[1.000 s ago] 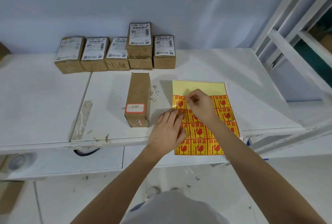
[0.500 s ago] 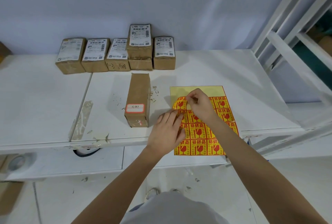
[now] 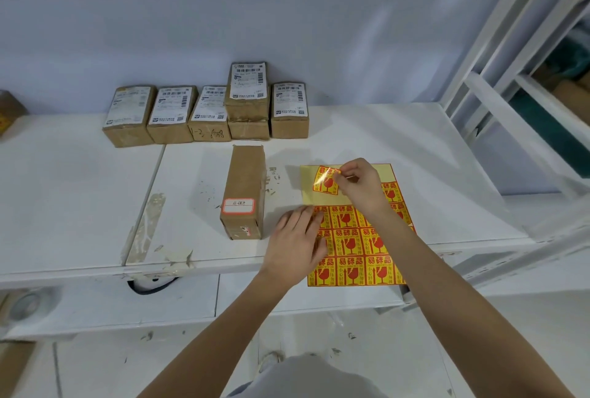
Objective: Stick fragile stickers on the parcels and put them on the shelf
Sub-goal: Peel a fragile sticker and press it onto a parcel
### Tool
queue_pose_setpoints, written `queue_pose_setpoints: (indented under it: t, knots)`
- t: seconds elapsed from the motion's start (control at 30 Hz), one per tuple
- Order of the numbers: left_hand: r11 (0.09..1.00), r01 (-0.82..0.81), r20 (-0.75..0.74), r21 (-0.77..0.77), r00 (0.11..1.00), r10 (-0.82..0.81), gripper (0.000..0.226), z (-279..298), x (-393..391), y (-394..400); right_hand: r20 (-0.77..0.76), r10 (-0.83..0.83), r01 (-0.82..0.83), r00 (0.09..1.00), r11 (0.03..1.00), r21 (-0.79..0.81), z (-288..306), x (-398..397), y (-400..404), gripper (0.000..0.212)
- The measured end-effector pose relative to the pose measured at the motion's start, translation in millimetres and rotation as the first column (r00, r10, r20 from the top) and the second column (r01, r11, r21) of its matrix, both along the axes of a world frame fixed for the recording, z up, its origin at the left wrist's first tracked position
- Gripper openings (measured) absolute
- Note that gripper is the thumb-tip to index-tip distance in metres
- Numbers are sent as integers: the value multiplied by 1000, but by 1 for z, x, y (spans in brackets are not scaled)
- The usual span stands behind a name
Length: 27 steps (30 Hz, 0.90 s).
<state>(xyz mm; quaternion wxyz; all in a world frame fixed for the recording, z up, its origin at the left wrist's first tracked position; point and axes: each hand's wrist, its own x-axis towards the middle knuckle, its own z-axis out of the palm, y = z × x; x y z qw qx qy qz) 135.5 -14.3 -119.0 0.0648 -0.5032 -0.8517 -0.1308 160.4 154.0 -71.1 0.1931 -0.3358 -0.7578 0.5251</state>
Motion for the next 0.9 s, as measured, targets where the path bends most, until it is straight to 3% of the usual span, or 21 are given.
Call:
queue_pose_setpoints:
  t: [0.33,0.57,0.7,0.77,0.83,0.9]
  knots:
    - [981,-40,30,-189,998,47,46,22,-17,26,-121,-22,22,992,1000,1,45,6,-3,22]
    - [969,-82,28,-232,995,91,49,34,-13,34,-171,-77,77,982,997,-7,59,8,-5,27]
    - [982,-126,171,-139,974,149,63,70,-6,35,-173,-52,48,984,998,-26,63,11,-12,27]
    - [989,-147,143,-33,978,151,54,101,-10,28,-190,-48,41,981,998,-43,67,12,-14,27]
    - [978,-205,71,-20,976,206,45,134,-19,12,-223,-56,43,973,997,-67,74,10,-17,26]
    - [968,-250,110,5,962,248,37,155,-31,-4,-261,-53,31,964,996,-86,81,7,-21,25]
